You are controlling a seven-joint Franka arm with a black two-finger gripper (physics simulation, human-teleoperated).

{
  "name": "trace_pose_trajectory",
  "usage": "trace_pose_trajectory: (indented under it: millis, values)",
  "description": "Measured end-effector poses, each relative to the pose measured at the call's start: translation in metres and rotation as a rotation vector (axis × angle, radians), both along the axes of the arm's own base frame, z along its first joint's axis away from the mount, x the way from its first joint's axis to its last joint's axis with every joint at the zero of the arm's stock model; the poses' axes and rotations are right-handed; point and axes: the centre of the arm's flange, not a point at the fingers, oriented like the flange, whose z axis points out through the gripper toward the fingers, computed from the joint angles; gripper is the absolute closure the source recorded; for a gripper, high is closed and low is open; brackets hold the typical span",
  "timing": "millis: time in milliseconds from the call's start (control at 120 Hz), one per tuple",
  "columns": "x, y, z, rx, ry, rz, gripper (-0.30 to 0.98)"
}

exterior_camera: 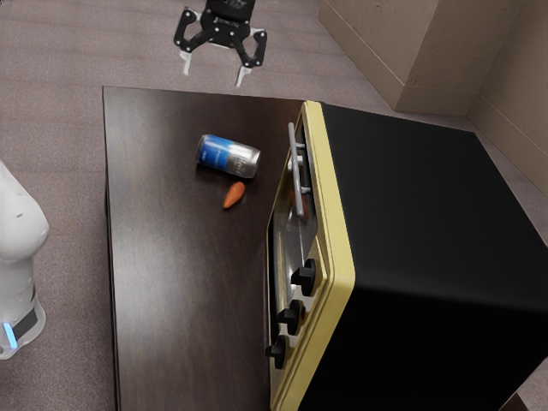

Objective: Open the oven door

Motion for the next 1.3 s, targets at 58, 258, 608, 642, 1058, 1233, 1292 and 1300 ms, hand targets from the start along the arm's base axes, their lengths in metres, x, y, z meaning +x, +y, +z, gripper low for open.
trace_pose_trajectory:
  millis: [58, 258, 608, 642, 1058, 1233, 1292, 1300]
  values:
    - [0.006, 0.003, -0.001, 0.01, -0.011, 0.09, 0.0]
    - [0.012, -0.009, 0.003, 0.042, -0.031, 0.3, 0.0]
    - [-0.116, -0.101, 0.007, 0.141, -0.251, 0.441, 0.0]
    - [-0.116, -0.124, 0.004, 0.15, -0.272, 0.417, 0.0]
    - [-0.102, -0.249, -0.005, 0.07, -0.353, 0.322, 0.0]
    - [-0.09, -0.263, -0.008, 0.073, -0.386, 0.334, 0.0]
    - [-0.085, -0.261, -0.008, 0.07, -0.397, 0.345, 0.0]
    - [-0.085, -0.261, -0.008, 0.07, -0.398, 0.346, 0.0]
